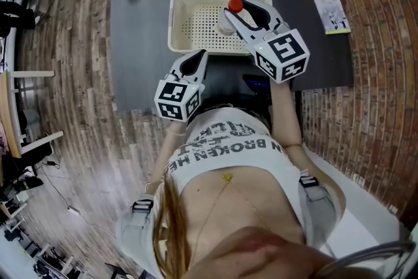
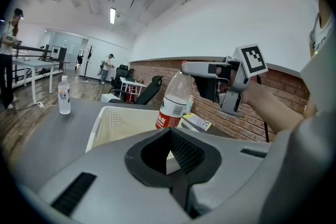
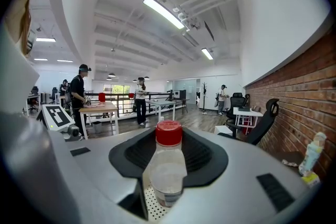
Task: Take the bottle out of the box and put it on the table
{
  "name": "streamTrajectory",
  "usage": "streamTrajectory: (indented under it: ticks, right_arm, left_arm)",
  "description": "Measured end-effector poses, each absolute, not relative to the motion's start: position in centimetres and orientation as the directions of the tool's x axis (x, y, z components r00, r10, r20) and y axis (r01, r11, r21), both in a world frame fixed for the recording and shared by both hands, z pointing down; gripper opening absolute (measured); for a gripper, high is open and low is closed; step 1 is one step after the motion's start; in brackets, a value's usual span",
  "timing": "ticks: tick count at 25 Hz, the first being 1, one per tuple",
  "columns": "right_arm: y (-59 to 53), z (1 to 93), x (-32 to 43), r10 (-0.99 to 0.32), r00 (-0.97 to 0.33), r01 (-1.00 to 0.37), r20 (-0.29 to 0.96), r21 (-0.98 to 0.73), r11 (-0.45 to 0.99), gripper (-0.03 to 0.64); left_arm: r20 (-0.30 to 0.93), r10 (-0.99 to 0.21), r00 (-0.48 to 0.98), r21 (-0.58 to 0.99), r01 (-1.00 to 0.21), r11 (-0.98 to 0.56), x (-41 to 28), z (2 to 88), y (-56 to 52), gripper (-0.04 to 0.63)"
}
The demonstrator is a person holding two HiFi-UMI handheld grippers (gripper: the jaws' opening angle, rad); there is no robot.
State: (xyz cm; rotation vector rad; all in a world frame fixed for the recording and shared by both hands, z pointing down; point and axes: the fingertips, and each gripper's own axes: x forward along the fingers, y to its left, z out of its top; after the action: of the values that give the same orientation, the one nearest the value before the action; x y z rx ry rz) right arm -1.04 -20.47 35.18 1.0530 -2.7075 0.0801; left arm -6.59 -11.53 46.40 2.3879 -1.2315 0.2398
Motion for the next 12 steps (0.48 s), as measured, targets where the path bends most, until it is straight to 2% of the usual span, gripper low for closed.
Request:
streamTrajectory:
  ticks: [12]
  right_arm:
    - [-20.2, 34.9, 0.1, -0.665, -0.710, -0.679, 0.232, 0.026, 0.734, 0.149]
  left_arm:
    - [0.346, -0.723, 0.597, 0.302, -0.801, -0.517, -5.8, 46.3, -11.5, 0.000]
